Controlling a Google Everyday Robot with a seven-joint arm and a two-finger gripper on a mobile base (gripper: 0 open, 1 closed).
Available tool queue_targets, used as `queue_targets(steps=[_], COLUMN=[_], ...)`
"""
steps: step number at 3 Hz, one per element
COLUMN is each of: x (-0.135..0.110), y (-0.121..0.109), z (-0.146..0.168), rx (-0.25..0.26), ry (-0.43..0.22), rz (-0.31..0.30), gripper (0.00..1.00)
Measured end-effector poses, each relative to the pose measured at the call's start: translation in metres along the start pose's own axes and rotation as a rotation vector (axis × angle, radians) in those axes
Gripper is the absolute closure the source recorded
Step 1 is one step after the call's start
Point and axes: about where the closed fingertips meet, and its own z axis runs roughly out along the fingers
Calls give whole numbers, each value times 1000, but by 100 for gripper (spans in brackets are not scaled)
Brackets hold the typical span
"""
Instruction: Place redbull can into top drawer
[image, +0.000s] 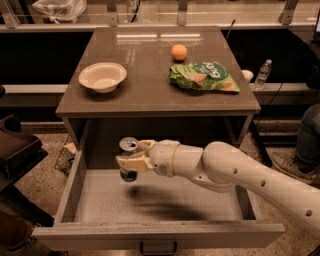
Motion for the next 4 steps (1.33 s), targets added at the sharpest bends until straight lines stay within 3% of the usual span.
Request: queue_targets(steps=[1, 2, 3, 4], x=[14, 23, 50, 66], y=[-11, -17, -12, -9], z=[1, -4, 7, 13], rx=[-56, -80, -91, -76], ry=[-3, 20, 66, 70], rz=[-108, -150, -157, -148], gripper=[100, 100, 100, 100])
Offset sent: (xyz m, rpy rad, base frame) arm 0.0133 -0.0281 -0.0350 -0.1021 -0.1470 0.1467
